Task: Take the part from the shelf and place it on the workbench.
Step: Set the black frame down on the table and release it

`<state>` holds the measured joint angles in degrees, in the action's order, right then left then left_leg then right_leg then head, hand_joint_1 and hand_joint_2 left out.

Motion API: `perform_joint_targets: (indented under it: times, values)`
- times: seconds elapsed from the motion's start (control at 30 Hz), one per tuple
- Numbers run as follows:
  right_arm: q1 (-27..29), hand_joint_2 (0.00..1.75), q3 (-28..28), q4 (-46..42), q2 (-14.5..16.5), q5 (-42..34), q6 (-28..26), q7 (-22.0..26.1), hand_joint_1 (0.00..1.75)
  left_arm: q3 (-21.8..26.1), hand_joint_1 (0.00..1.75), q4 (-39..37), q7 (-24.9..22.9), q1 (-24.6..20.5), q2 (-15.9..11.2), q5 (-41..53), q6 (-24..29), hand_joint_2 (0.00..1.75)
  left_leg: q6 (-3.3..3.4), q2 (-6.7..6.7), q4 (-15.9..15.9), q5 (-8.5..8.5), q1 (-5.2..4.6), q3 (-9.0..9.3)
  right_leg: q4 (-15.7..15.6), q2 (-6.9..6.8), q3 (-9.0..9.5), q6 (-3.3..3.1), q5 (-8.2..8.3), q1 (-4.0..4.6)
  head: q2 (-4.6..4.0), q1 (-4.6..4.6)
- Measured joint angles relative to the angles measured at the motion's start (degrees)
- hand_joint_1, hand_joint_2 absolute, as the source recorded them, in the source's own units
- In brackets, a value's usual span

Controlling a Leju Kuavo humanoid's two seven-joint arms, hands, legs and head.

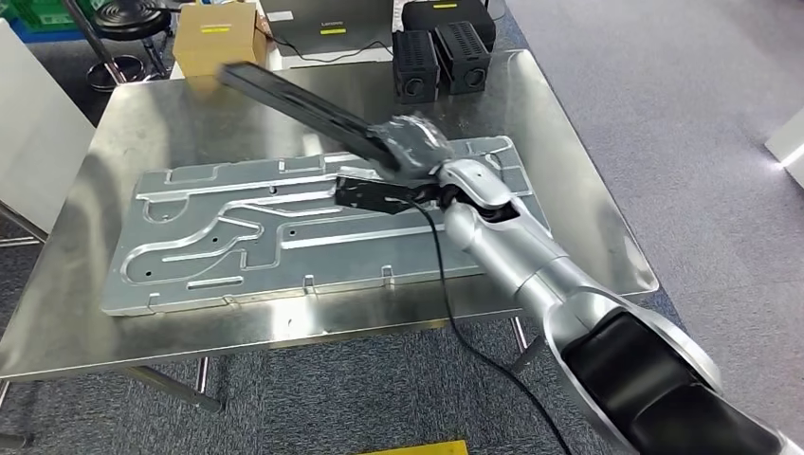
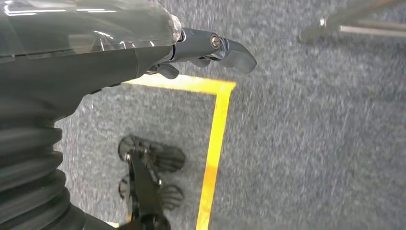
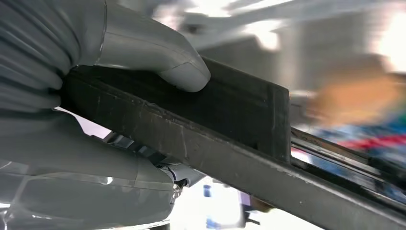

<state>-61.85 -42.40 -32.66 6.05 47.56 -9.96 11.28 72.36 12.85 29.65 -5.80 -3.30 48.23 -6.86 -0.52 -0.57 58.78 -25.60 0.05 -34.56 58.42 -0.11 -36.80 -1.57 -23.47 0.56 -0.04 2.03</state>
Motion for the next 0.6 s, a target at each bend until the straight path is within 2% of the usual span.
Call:
perform_joint_targets:
  times: [0.07, 0.13, 0.17, 0.2, 0.23, 0.3, 0.33, 0.37, 0.4, 0.5, 0.53, 0.6]
  values:
    - [0.0, 1.75, 0.0, 2.7, -1.1, 3.3, -0.3, -2.3, 1.71, 0.0, 0.0, 0.0, 0.3, -0.1, 0.0, 0.2, -0.3, 1.75, -0.45, 0.12, 3.8, -2.33, 0.07, -1.57, -0.7, -0.1, 0.62, -0.29, 0.11, -0.23, 0.0, 0.02]
    - [0.1, 1.75, -0.2, 4.9, -1.8, 6.5, -0.4, -4.2, 1.71, 0.0, 0.0, 0.0, 0.7, -0.3, -0.1, 0.2, -0.7, 1.75, -0.87, 0.19, 11.2, -5.48, 0.32, -5.1, -0.7, -0.08, 0.82, -0.53, 0.0, -0.27, 0.0, 0.03]
    - [0.3, 1.75, -0.3, 5.9, -2.1, 8.1, -0.3, -5.1, 1.71, 0.0, 0.0, 0.0, 1.0, -0.3, -0.1, 0.2, -0.9, 1.75, -1.09, 0.2, 14.2, -6.21, 0.49, -6.7, -0.7, -0.02, 0.87, -0.57, -0.09, -0.3, 0.0, 0.03]
    - [0.6, 1.75, -0.4, 6.7, -2.4, 9.6, -0.2, -6.0, 1.71, 0.0, 0.0, 0.0, 1.3, -0.4, -0.1, 0.1, -1.2, 1.75, -1.31, 0.21, 15.3, -5.89, 0.68, -7.53, -0.6, 0.05, 0.93, -0.54, -0.2, -0.36, 0.0, 0.04]
    - [0.9, 1.75, -0.6, 7.6, -2.7, 11.0, -0.1, -6.8, 1.71, 0.0, 0.0, 0.0, 1.6, -0.4, -0.1, 0.0, -1.4, 1.75, -1.52, 0.23, 14.2, -4.51, 0.89, -7.3, -0.4, 0.13, 1.01, -0.4, -0.37, -0.47, 0.0, 0.04]
    - [1.4, 1.75, -1.0, 8.9, -3.4, 13.7, 0.0, -7.7, 1.71, -0.1, 0.0, 0.0, 2.2, -0.7, -0.1, -0.1, -1.7, 1.75, -1.85, 0.29, 7.2, -0.35, 1.29, -4.36, 0.1, 0.22, 1.14, 0.11, -0.96, -0.73, 0.0, 0.04]
    - [1.6, 1.75, -1.3, 9.4, -3.8, 15.0, 0.0, -7.8, 1.71, -0.1, 0.0, 0.0, 2.5, -0.9, -0.1, -0.1, -1.8, 1.75, -1.85, 0.27, 3.7, 0.98, 1.29, -2.76, 0.5, 0.28, 1.08, 0.42, -1.25, -0.77, 0.0, 0.06]
    - [1.7, 1.75, -1.6, 9.9, -4.1, 16.5, 0.0, -7.7, 1.71, -0.1, 0.0, 0.0, 2.8, -1.0, -0.1, -0.1, -1.9, 1.75, -1.64, 0.26, 1.4, 1.53, 1.22, -1.71, 0.7, 0.34, 0.95, 0.75, -1.42, -0.77, 0.0, 0.08]
    - [2.0, 1.75, -2.0, 10.2, -4.3, 17.9, -0.1, -7.3, 1.71, -0.1, 0.0, 0.0, 3.1, -1.2, -0.1, -0.1, -1.9, 1.75, -1.33, 0.23, 0.6, 1.33, 1.07, -1.31, 0.8, 0.39, 0.83, 1.02, -1.48, -0.74, 0.0, 0.09]
    - [3.3, 1.75, -3.2, 11.1, -4.8, 22.0, -0.8, -6.5, 1.71, -0.2, 0.0, 0.0, 3.6, -1.4, -0.1, -0.2, -1.8, 1.75, -0.07, 0.21, 0.1, 1.26, 1.0, -1.04, 1.1, 0.39, 0.67, 1.8, -1.83, -0.8, 0.0, 0.08]
    - [3.7, 1.75, -3.5, 11.3, -4.8, 23.0, -1.3, -6.5, 1.71, -0.2, 0.0, 0.0, 3.7, -1.5, -0.1, -0.2, -1.7, 1.75, 0.29, 0.23, -0.1, 1.33, 1.07, -0.89, 2.1, 0.36, 0.28, 2.04, -2.53, -0.84, 0.0, 0.07]
    - [4.2, 1.75, -4.1, 11.5, -4.8, 24.5, -2.9, -6.5, 1.71, -0.2, 0.0, 0.0, 3.8, -1.7, -0.1, -0.3, -1.6, 1.75, 0.85, 0.27, -0.3, 1.35, 1.06, -0.67, 7.4, 0.33, -2.21, 2.33, -5.24, -0.95, 0.0, 0.05]
